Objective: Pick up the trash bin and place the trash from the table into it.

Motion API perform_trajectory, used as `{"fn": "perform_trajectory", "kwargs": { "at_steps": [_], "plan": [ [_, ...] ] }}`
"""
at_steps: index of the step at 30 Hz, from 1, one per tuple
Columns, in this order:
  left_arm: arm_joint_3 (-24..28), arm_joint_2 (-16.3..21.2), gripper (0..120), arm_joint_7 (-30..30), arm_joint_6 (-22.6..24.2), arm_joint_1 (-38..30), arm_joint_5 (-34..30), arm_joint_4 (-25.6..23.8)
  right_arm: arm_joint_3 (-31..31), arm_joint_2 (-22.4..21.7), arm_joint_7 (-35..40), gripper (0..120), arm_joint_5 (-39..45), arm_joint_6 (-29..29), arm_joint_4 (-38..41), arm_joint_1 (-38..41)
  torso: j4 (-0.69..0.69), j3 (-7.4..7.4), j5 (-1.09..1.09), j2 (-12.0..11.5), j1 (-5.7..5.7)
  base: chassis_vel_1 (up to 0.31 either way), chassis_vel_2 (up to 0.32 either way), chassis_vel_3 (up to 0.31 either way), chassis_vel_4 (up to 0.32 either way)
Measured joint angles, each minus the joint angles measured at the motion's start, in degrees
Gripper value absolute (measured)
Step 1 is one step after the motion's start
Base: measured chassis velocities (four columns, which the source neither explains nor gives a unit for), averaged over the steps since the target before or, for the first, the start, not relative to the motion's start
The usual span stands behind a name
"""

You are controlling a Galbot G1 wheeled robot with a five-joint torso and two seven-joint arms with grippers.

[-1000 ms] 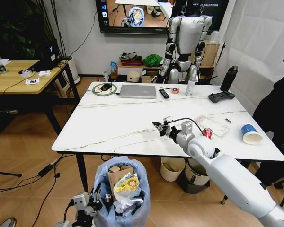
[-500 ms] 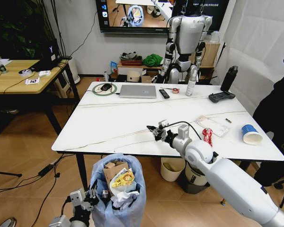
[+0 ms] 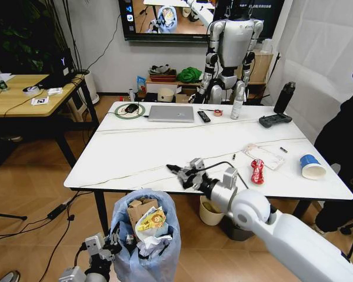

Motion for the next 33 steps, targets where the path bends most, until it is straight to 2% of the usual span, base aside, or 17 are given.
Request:
{"fn": "perform_trajectory", "kwargs": {
  "at_steps": [2,7,19,33],
  "plan": [
    [-0.2,-0.2,1,0.1,0.0,0.4,0.2,-0.4,-2.9,0.1,1.1,0,1.3,0.0,3.2,0.0,0.01,0.0,0.0,0.0,0.0,0.0,0.0,0.0,0.0],
    [-0.6,-0.5,1,0.2,0.0,0.6,0.3,-0.9,-6.7,-0.3,1.2,0,1.4,0.9,5.8,-1.5,-0.01,0.0,0.0,0.0,0.0,0.0,0.0,0.0,0.0],
    [-0.2,-1.2,1,0.3,-0.1,0.7,1.0,-1.1,-12.8,1.3,0.3,0,-0.5,2.8,2.7,-2.8,0.0,0.0,0.0,0.0,0.01,0.0,0.0,0.0,0.0],
    [-0.2,-1.3,1,0.3,-0.1,1.2,1.4,-1.8,-13.8,-0.1,0.1,0,-4.2,3.4,1.4,-6.8,0.0,0.0,0.01,0.0,0.01,0.0,0.0,0.0,0.0]
  ]
}}
